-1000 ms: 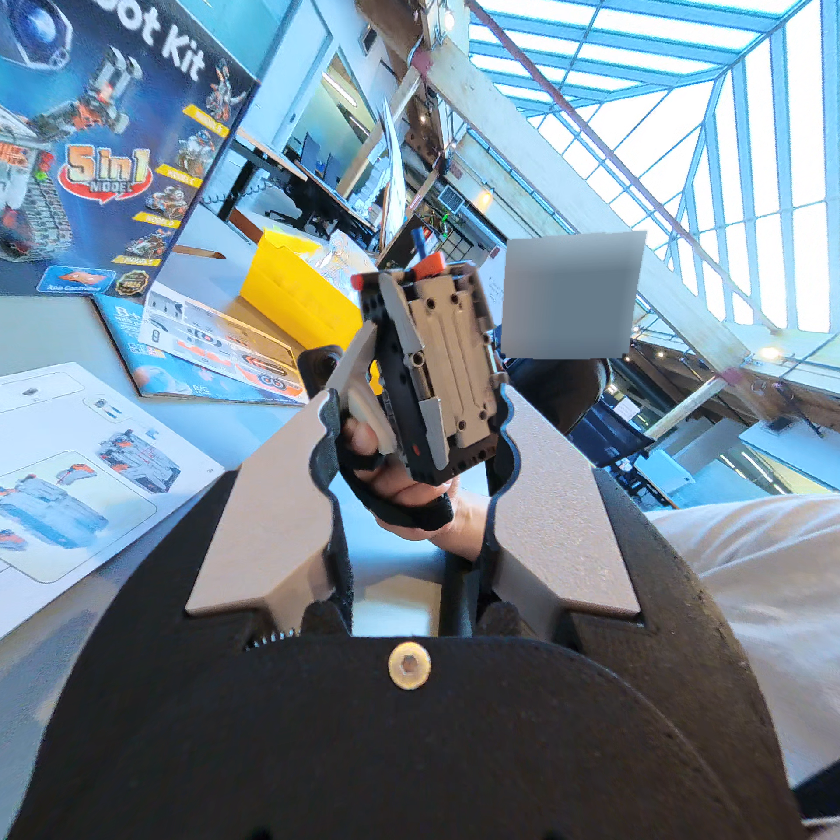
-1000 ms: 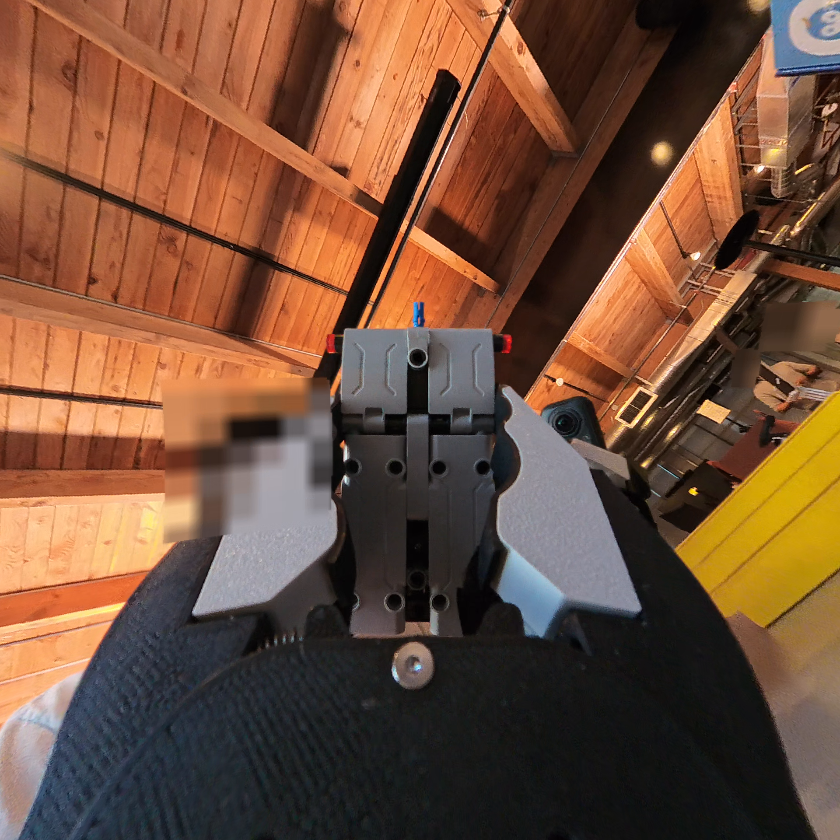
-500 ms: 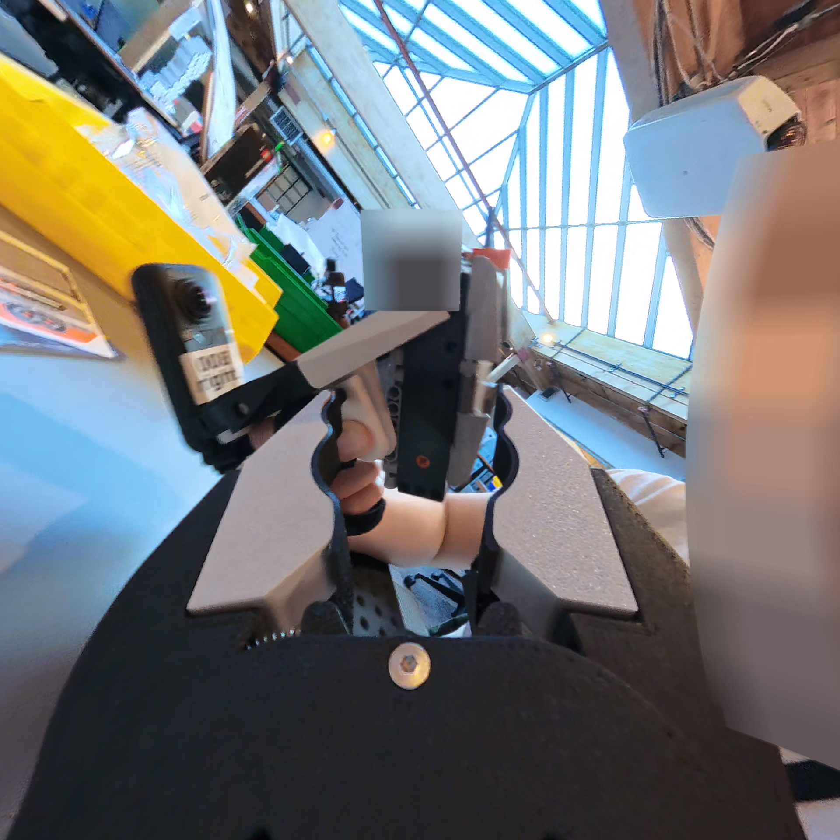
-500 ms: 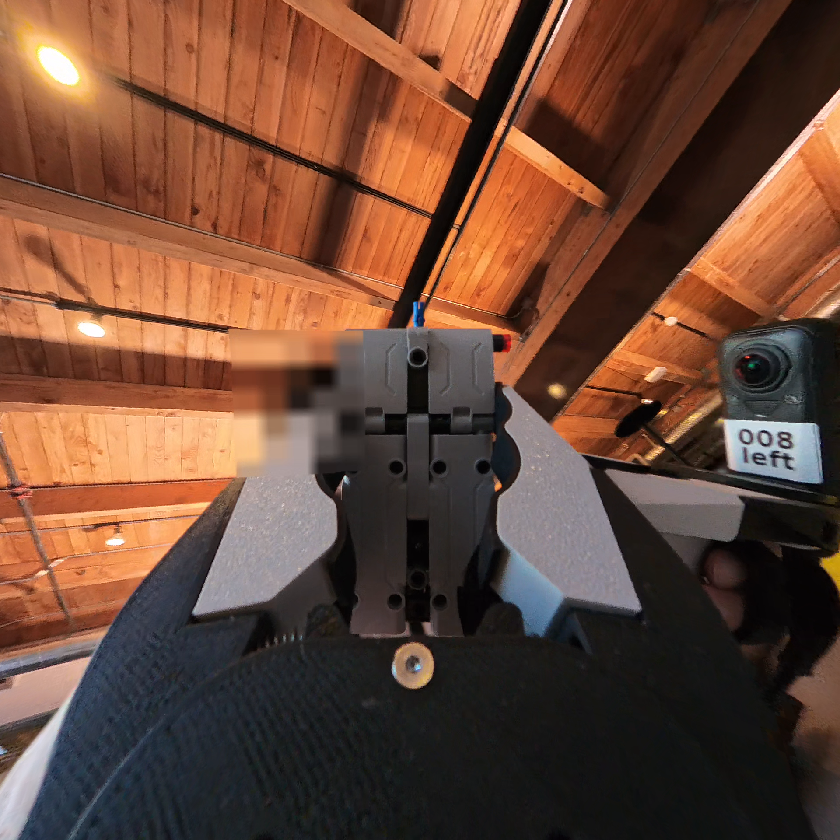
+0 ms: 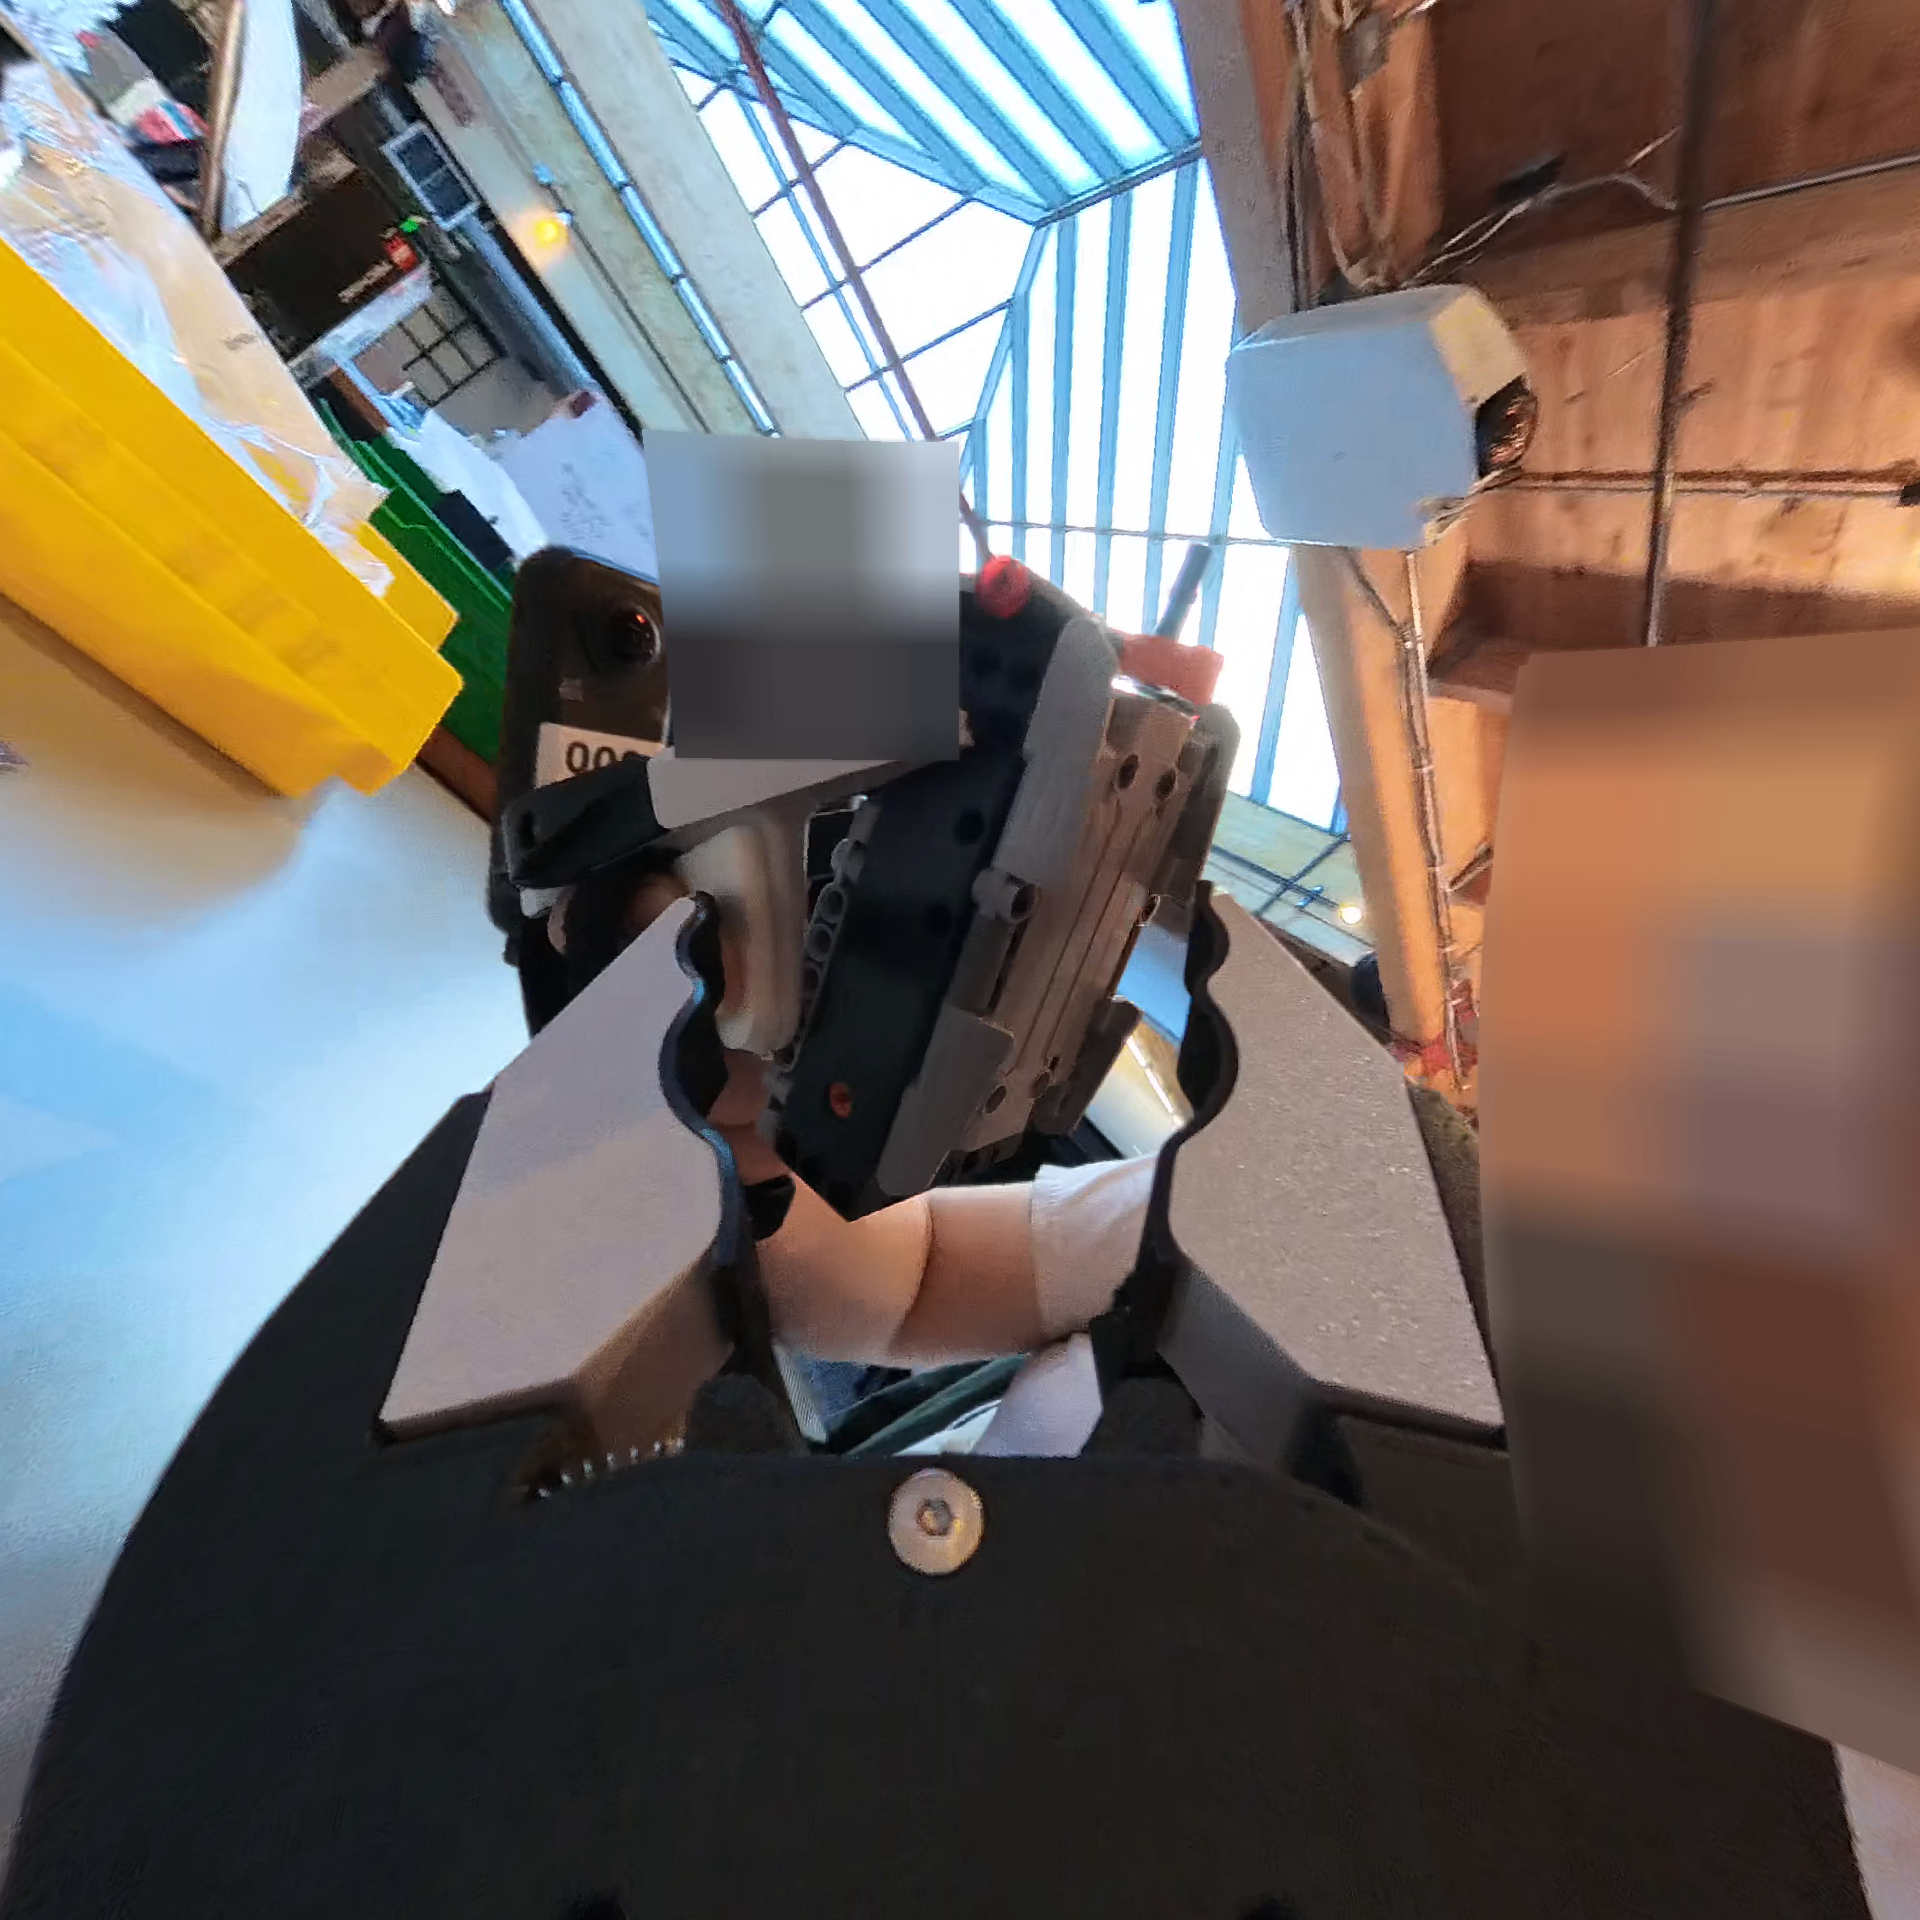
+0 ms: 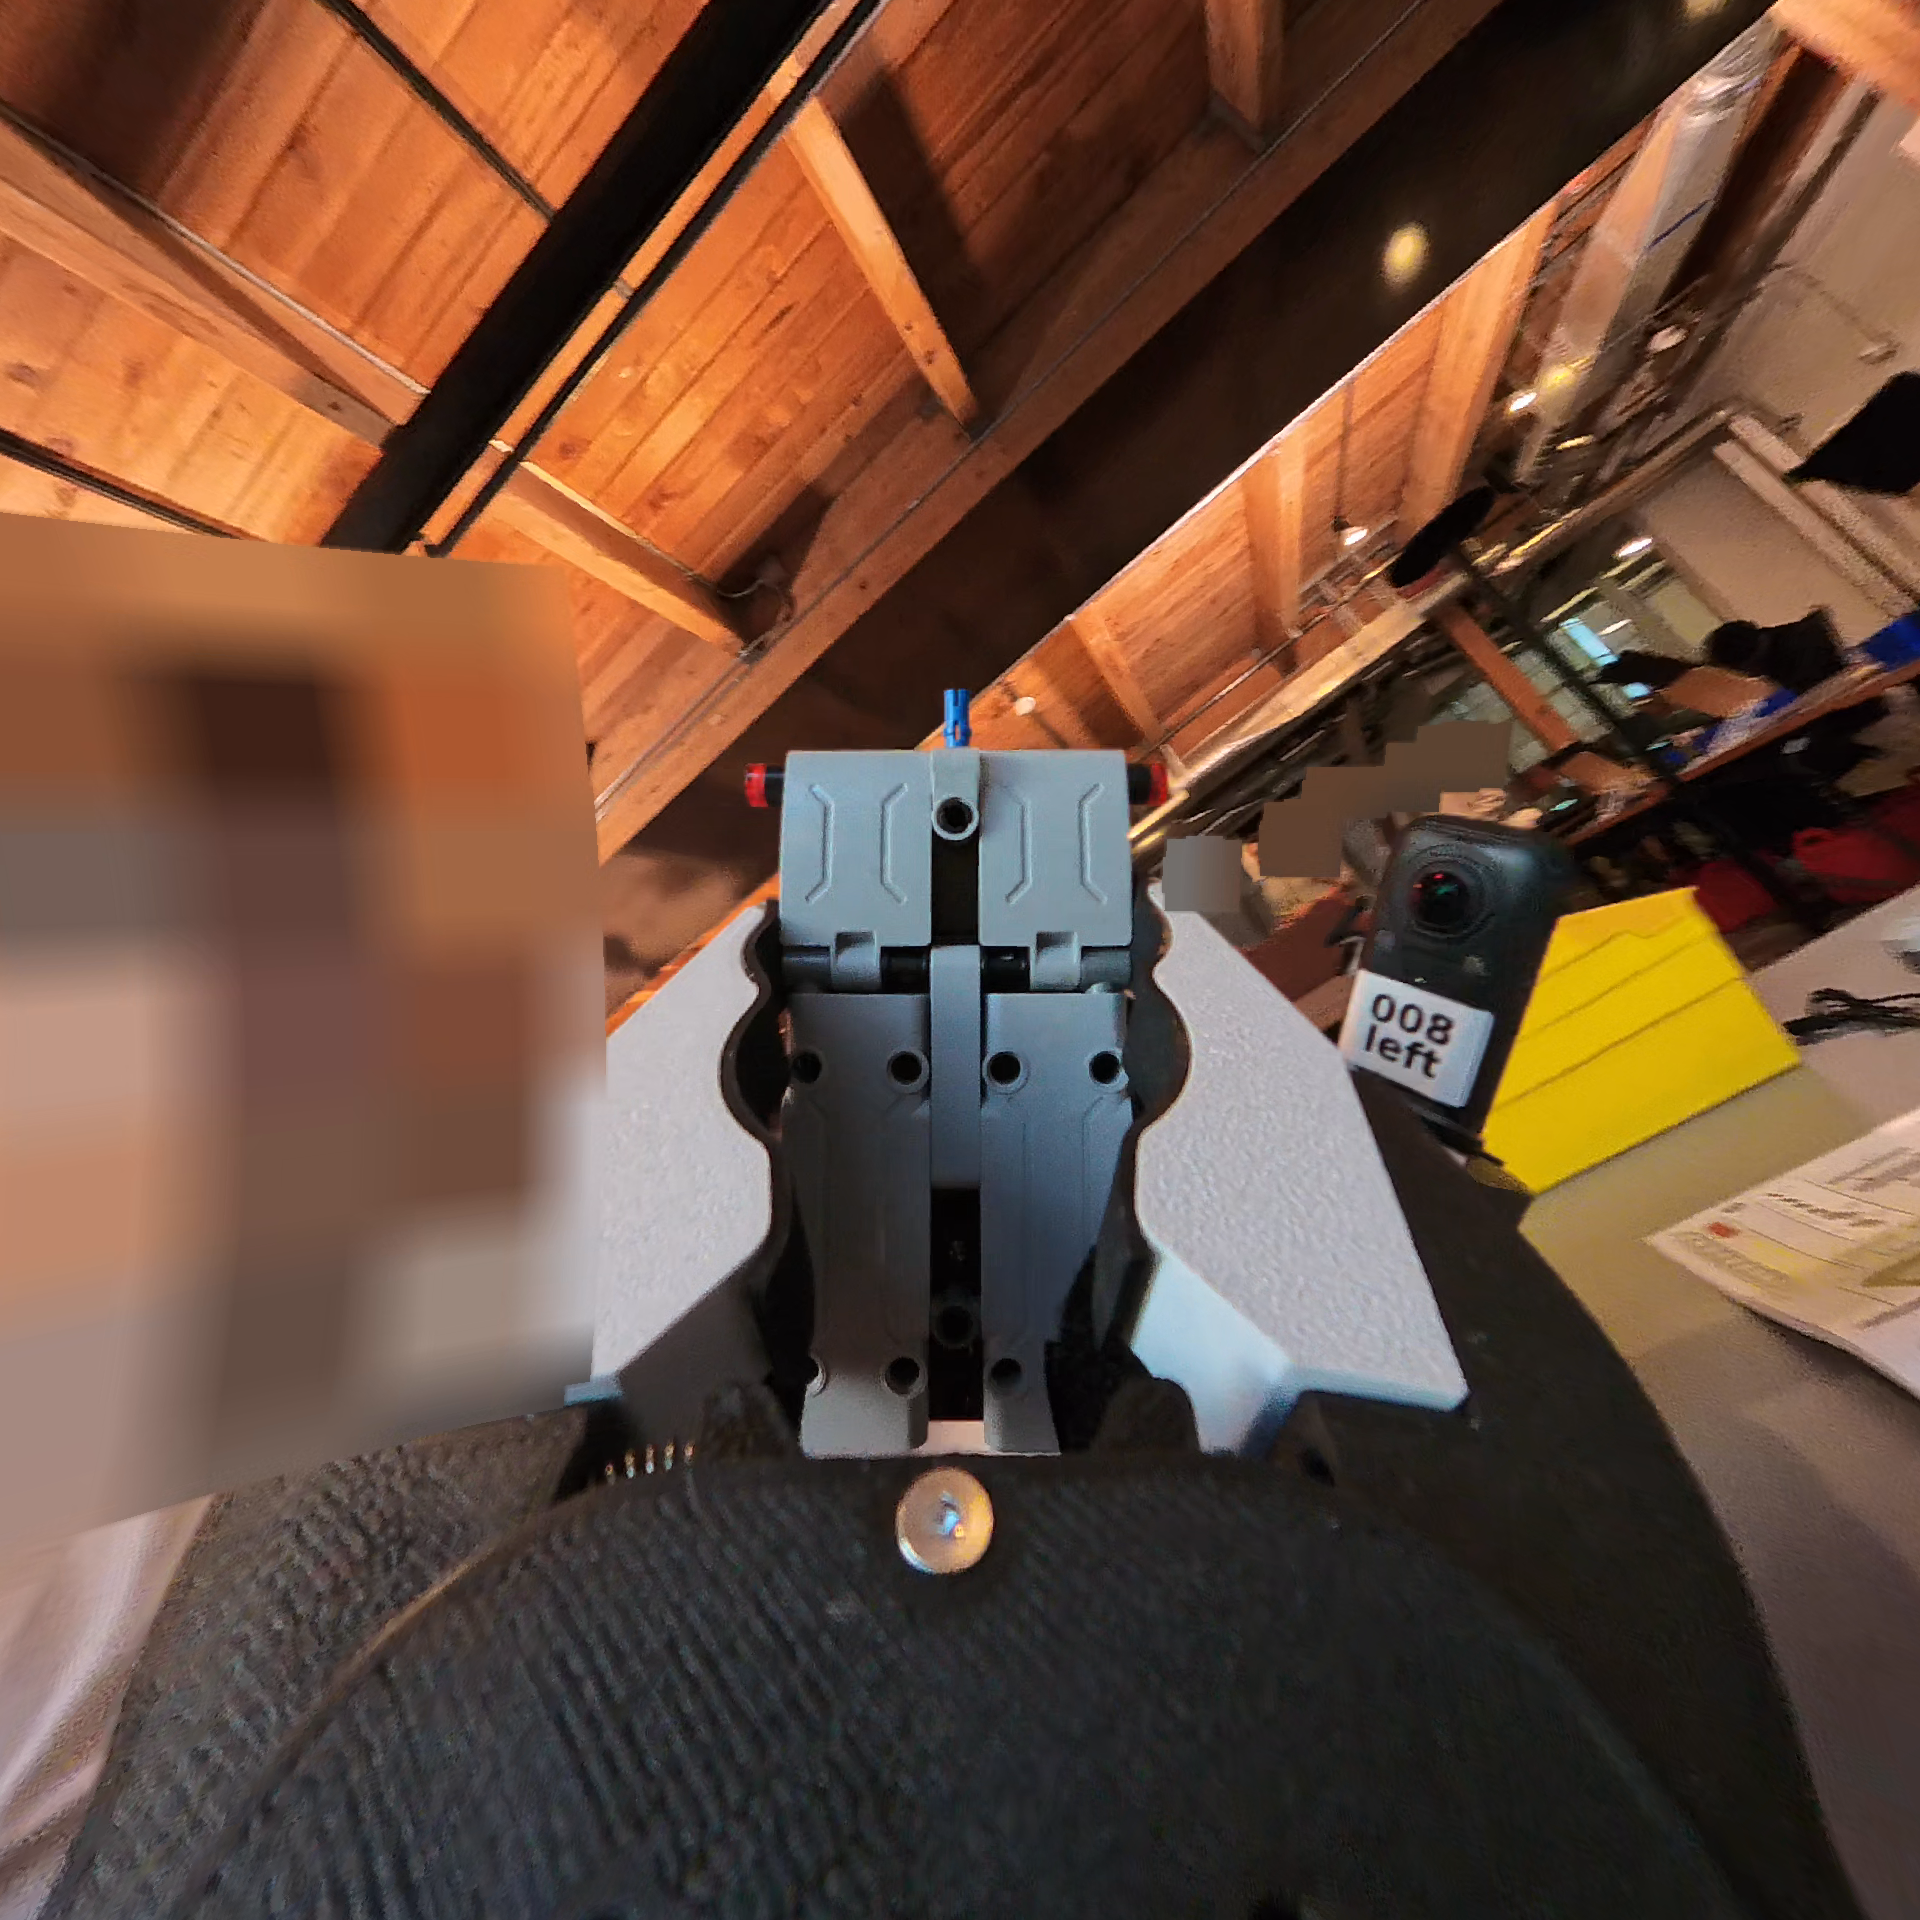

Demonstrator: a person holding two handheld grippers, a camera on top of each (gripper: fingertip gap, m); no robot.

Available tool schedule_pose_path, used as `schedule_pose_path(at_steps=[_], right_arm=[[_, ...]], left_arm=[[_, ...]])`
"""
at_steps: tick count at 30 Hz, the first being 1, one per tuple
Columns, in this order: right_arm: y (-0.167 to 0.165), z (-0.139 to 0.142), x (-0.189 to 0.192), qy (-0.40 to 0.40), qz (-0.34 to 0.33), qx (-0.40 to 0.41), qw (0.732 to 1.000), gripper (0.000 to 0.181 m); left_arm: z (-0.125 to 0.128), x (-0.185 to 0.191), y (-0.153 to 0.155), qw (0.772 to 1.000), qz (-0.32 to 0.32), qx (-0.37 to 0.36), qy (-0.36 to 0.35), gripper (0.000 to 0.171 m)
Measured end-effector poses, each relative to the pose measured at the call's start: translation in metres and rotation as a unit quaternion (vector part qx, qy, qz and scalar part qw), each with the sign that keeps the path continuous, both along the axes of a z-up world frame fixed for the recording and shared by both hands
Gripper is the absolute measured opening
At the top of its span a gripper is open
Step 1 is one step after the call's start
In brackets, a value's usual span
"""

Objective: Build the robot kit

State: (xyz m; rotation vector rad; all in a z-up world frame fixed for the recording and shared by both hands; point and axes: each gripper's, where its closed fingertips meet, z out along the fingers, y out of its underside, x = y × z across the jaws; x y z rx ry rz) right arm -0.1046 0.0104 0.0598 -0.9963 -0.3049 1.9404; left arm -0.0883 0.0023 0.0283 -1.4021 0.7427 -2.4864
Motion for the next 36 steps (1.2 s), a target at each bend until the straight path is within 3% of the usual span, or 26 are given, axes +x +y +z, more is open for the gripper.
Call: schedule_pose_path(at_steps=[1, 5, 7, 9, 11, 14, 17, 22, 36], right_arm=[[0.005, 0.0, -0.001, -0.008, -0.029, -0.008, 1.0, 0.064], [0.02, -0.001, 0.005, -0.066, -0.173, -0.012, 0.983, 0.064], [0.023, 0.0, 0.011, -0.086, -0.223, -0.01, 0.971, 0.064], [0.025, 0.0, 0.014, -0.098, -0.24, -0.021, 0.966, 0.064], [0.028, -0.004, 0.015, -0.113, -0.243, -0.034, 0.963, 0.064], [0.03, -0.007, 0.015, -0.116, -0.241, -0.042, 0.963, 0.064], [0.029, -0.006, 0.014, -0.126, -0.246, -0.035, 0.96, 0.064], [0.029, -0.008, 0.008, -0.161, -0.258, -0.022, 0.952, 0.064], [0.038, -0.008, 0.005, -0.113, -0.244, -0.048, 0.962, 0.064]], left_arm=[[0.0, -0.002, 0.003, 1.0, 0.005, 0.003, -0.001, 0.086], [-0.003, -0.016, 0.035, 0.98, 0.16, 0.114, 0.038, 0.068], [0.007, -0.03, 0.036, 0.963, 0.201, 0.177, 0.03, 0.031], [0.021, -0.039, 0.025, 0.954, 0.203, 0.22, 0.009, 0.002], [0.028, -0.04, 0.007, 0.951, 0.178, 0.255, -0.008, 0.0], [0.015, -0.027, 0.003, 0.941, 0.178, 0.285, 0.039, 0.0], [0.02, -0.028, 0.01, 0.943, 0.206, 0.261, 0.026, 0.0], [0.021, -0.026, 0.003, 0.954, 0.175, 0.241, 0.015, 0.0], [0.017, -0.028, 0.016, 0.953, 0.2, 0.224, 0.028, 0.0]])
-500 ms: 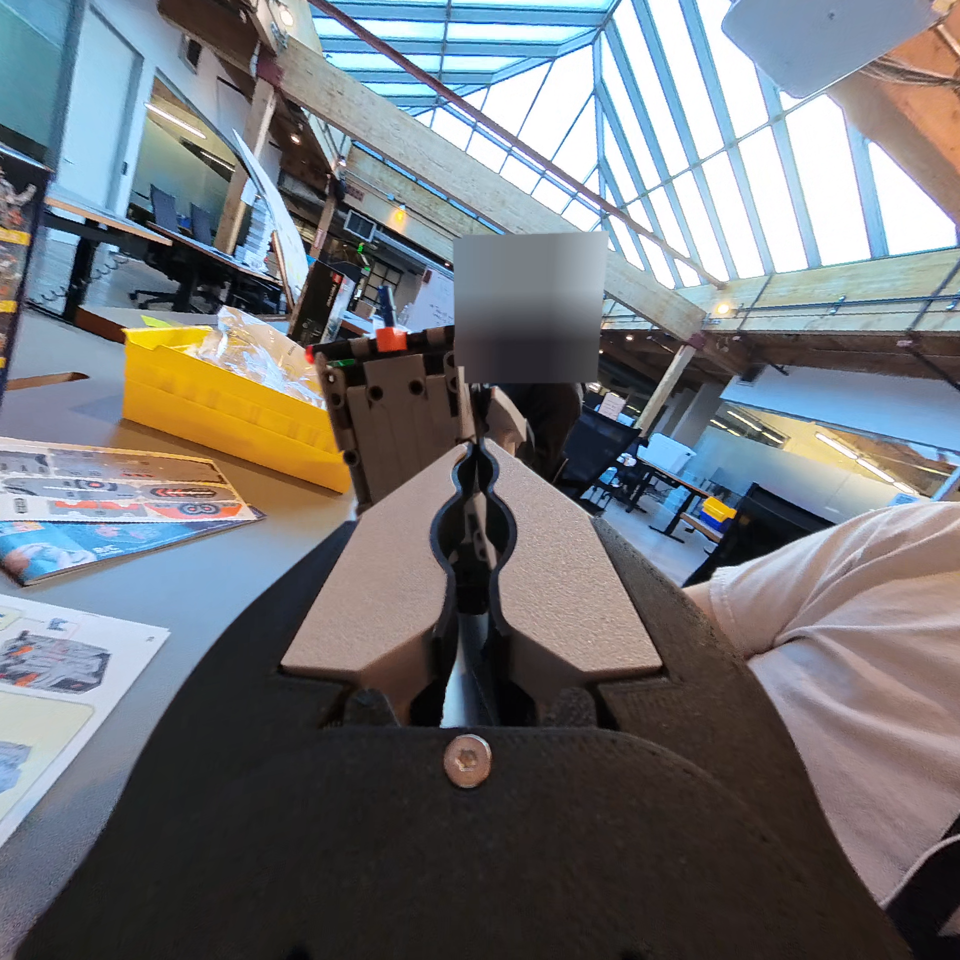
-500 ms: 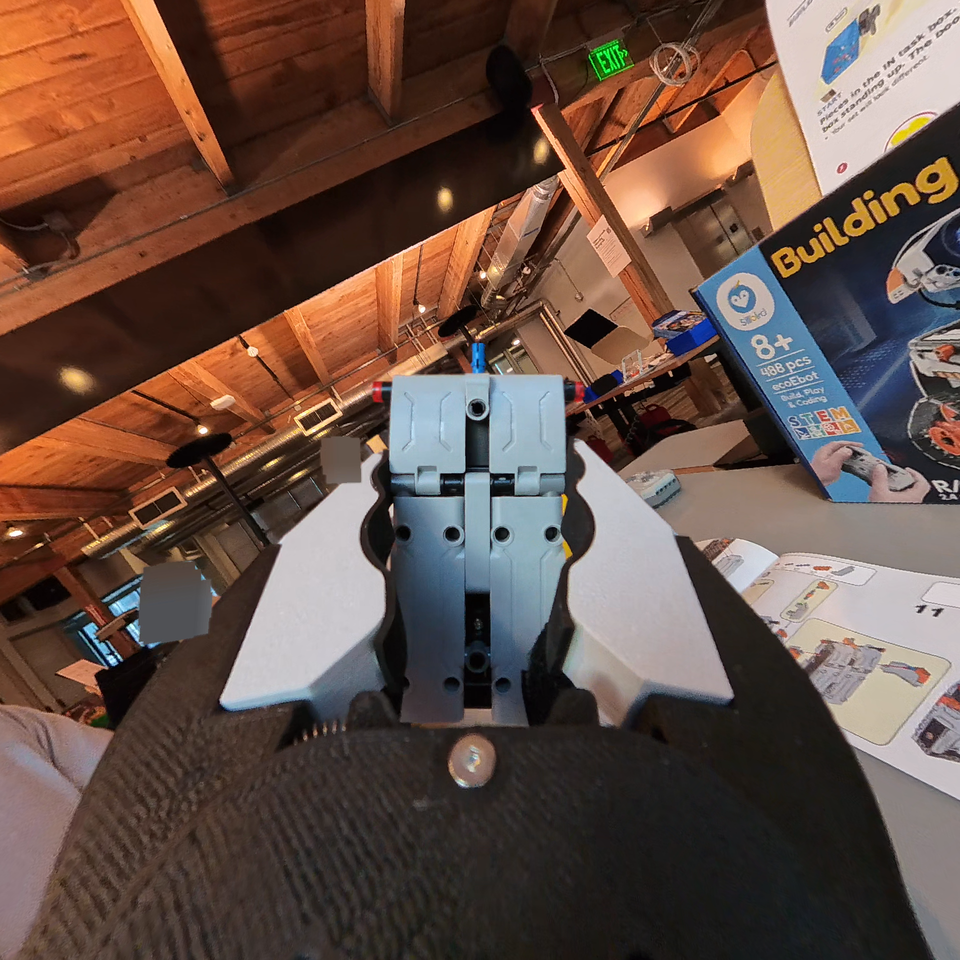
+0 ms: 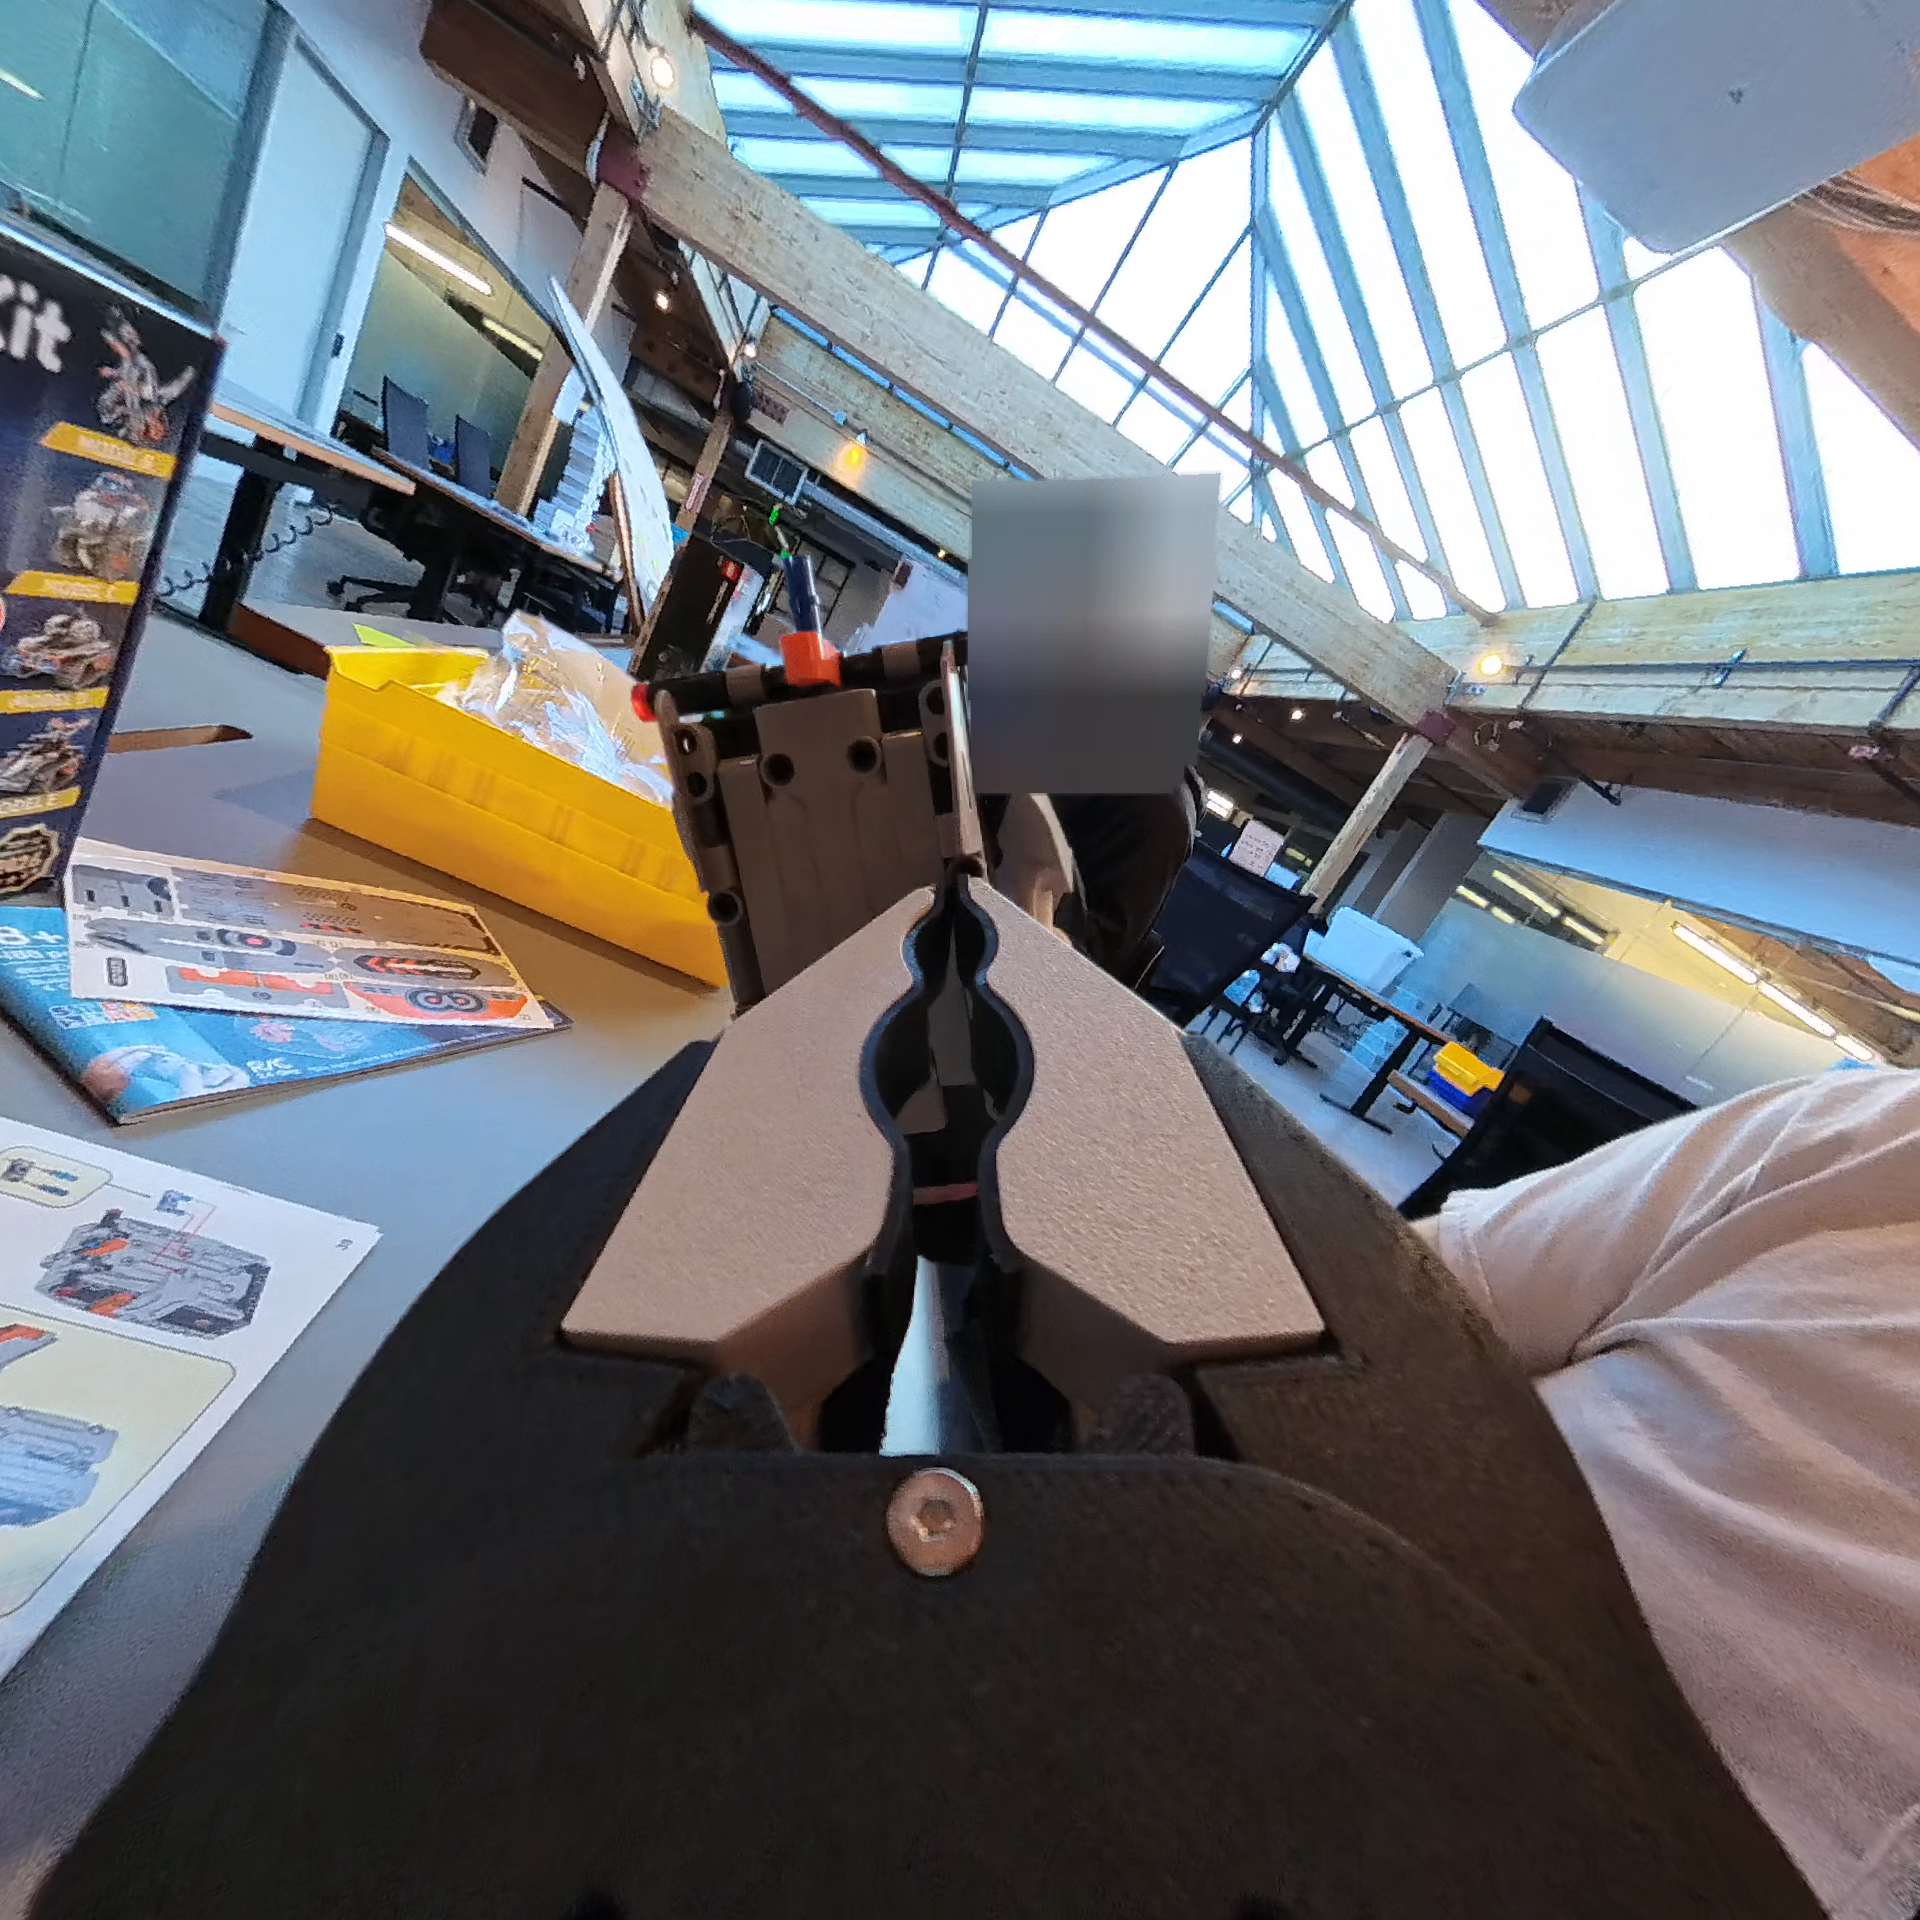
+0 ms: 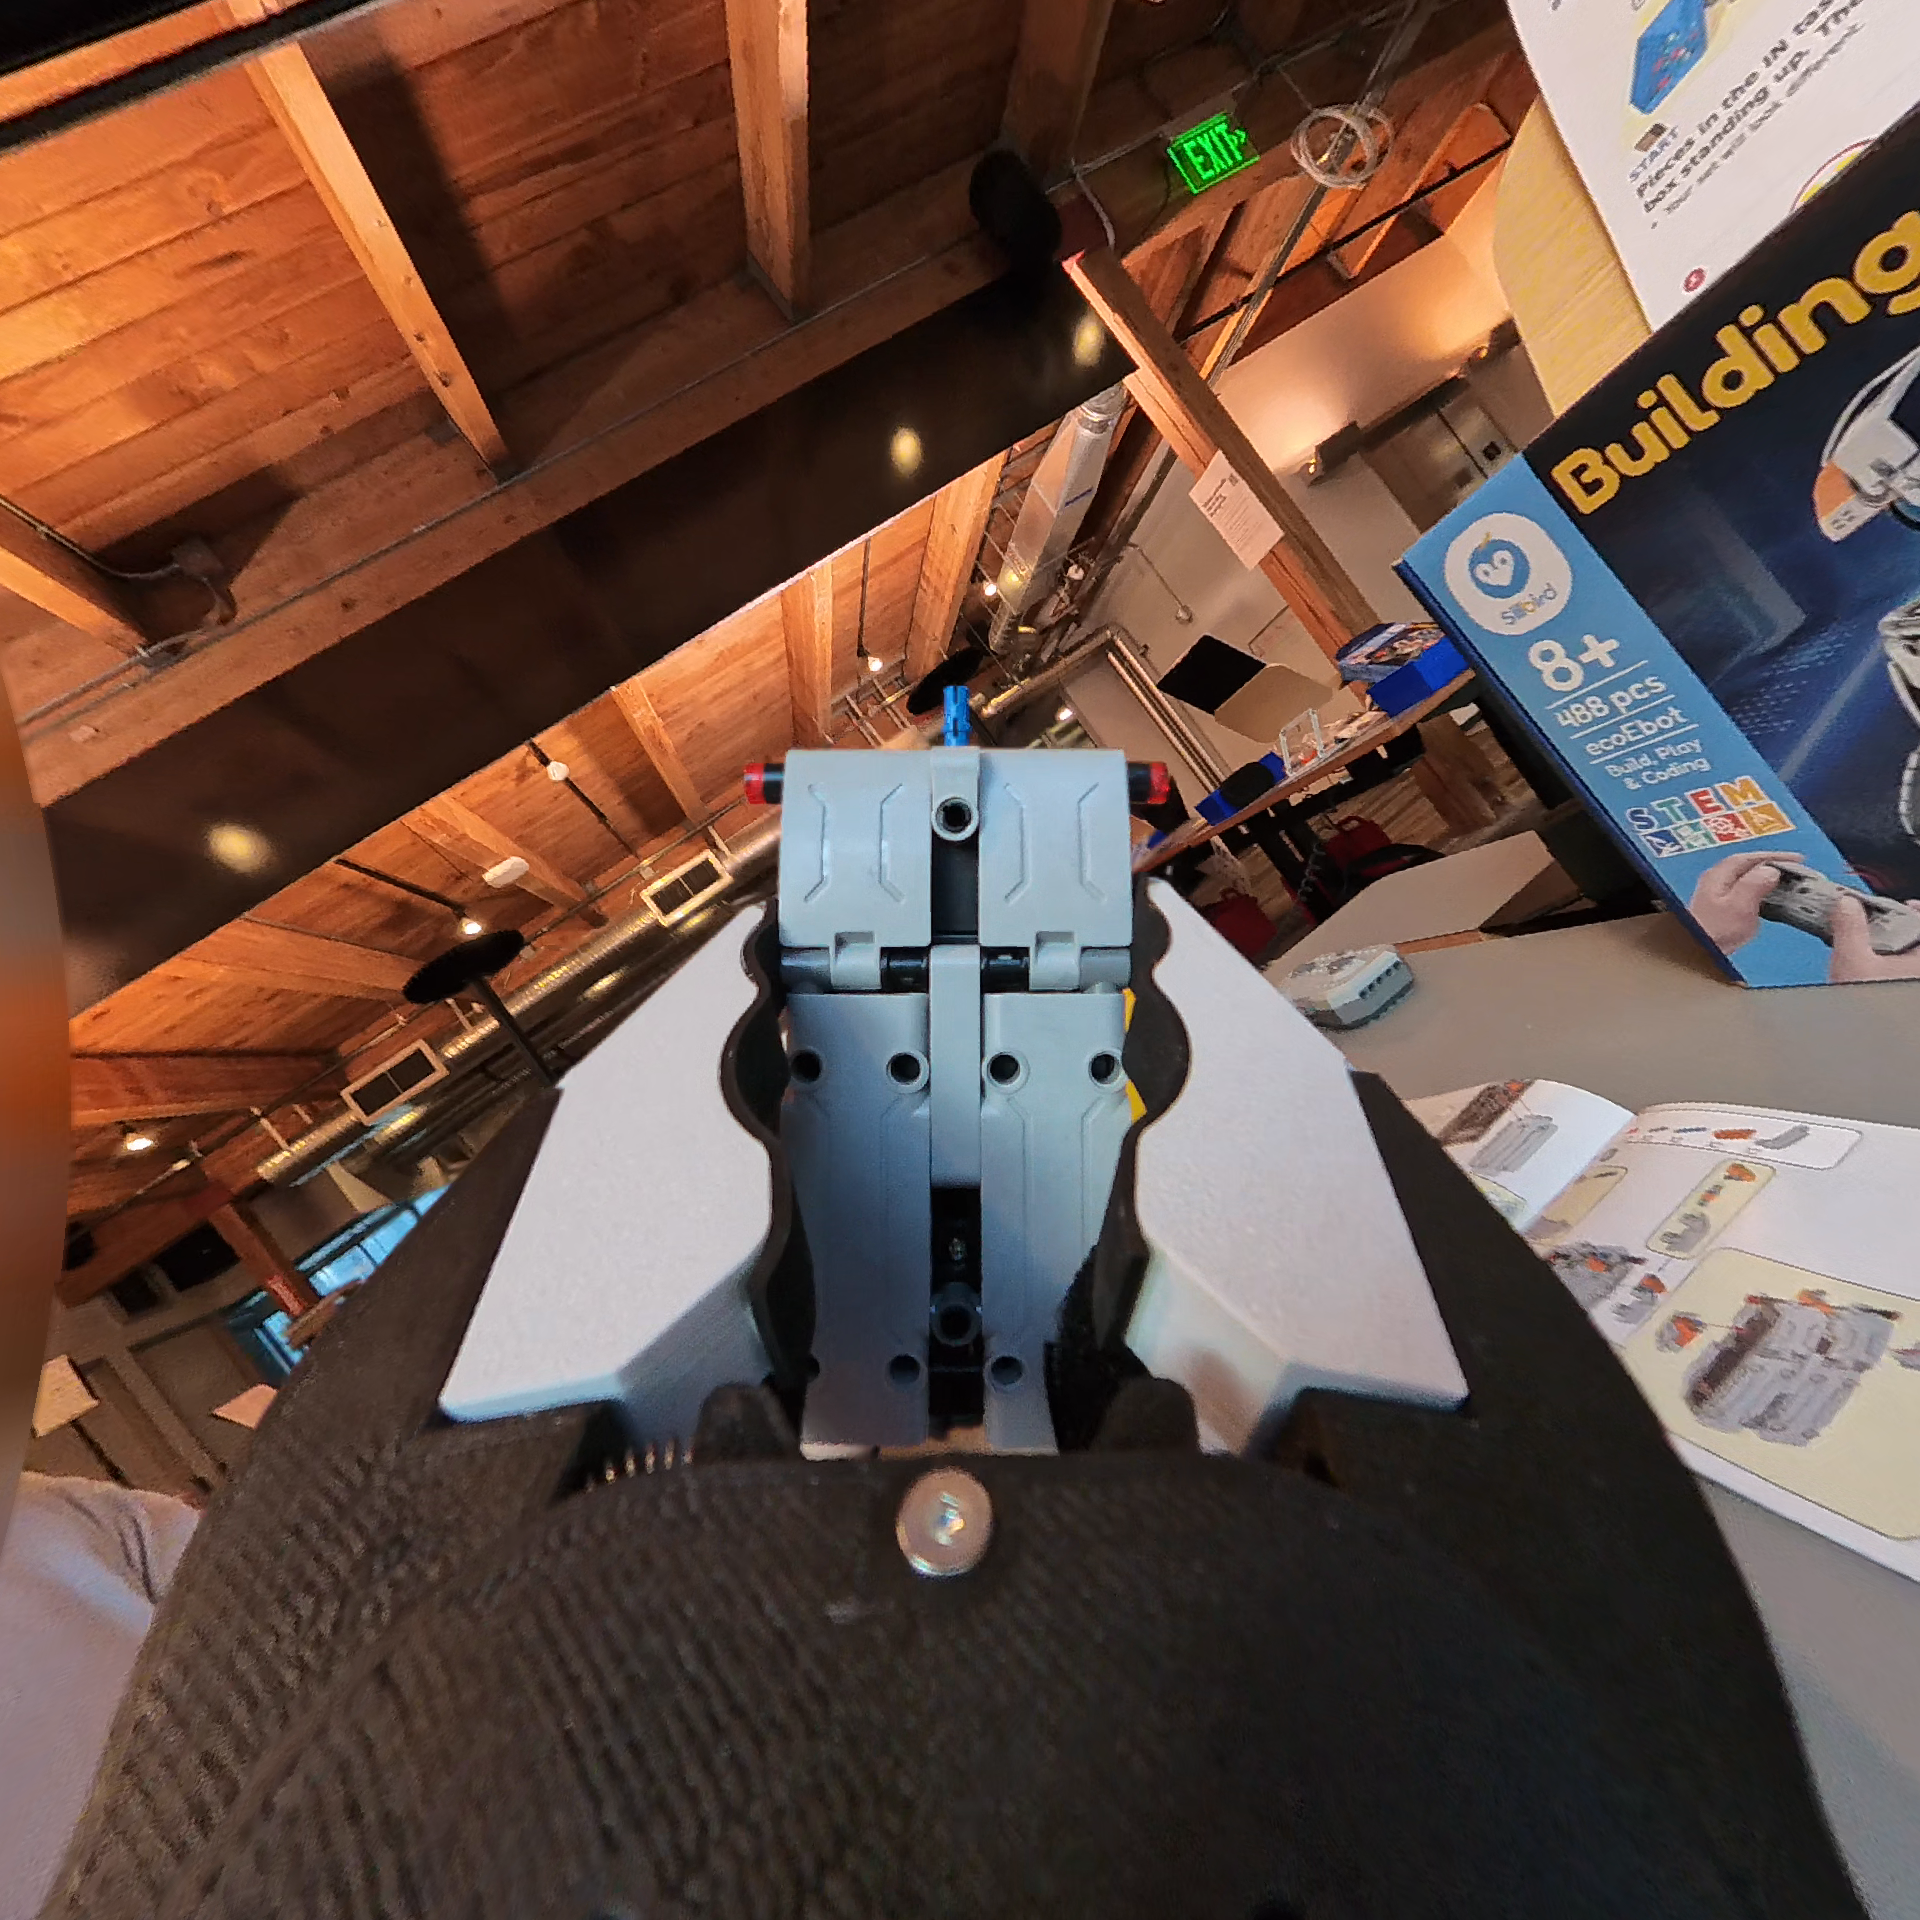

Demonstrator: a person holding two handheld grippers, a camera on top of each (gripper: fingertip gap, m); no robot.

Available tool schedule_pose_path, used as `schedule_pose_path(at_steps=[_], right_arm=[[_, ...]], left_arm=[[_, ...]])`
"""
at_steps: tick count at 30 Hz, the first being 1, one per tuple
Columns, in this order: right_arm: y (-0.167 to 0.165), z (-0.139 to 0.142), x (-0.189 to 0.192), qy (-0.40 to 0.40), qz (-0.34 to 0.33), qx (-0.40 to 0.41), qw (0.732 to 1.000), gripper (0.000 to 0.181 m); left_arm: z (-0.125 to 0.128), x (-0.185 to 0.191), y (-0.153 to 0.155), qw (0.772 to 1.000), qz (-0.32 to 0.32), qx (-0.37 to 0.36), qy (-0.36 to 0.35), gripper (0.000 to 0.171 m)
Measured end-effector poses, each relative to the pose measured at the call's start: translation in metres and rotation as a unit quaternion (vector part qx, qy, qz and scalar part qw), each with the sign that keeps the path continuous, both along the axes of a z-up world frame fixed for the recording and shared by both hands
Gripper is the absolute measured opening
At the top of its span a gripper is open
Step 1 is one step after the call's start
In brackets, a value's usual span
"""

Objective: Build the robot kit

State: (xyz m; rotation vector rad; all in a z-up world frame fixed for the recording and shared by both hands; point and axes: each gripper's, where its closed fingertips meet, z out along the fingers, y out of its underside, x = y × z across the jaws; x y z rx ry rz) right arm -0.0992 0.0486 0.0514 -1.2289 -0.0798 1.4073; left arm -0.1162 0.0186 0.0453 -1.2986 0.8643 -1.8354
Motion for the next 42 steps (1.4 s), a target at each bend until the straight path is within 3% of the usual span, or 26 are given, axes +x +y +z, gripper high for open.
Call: schedule_pose_path(at_steps=[6, 10, 14, 18, 22, 30, 42], right_arm=[[0.001, 0.018, -0.012, 0.035, 0.016, 0.016, 0.999, 0.064], [-0.006, 0.047, -0.02, 0.039, 0.021, 0.052, 0.998, 0.064], [-0.019, 0.075, -0.031, 0.016, 0.019, 0.094, 0.995, 0.064], [-0.037, 0.095, -0.035, 0.007, 0.019, 0.128, 0.992, 0.063], [-0.05, 0.107, -0.029, 0.037, 0.042, 0.128, 0.99, 0.064], [-0.071, 0.123, -0.016, 0.079, 0.08, 0.137, 0.984, 0.064], [-0.076, 0.124, -0.011, 0.09, 0.087, 0.144, 0.982, 0.064]], left_arm=[[0.02, -0.01, 0.007, 1.0, 0.017, -0.008, -0.021, 0.0], [0.043, -0.023, 0.001, 0.999, 0.04, 0.004, 0.028, 0.0], [0.082, -0.037, -0.022, 0.996, 0.068, 0.031, 0.041, 0.0], [0.096, -0.024, -0.049, 0.99, 0.075, 0.076, 0.092, 0.0], [0.109, -0.02, -0.067, 0.989, 0.068, 0.095, 0.085, 0.0], [0.117, -0.012, -0.074, 0.991, 0.06, 0.095, 0.07, 0.0], [0.12, -0.006, -0.078, 0.988, 0.084, 0.112, 0.06, 0.0]])
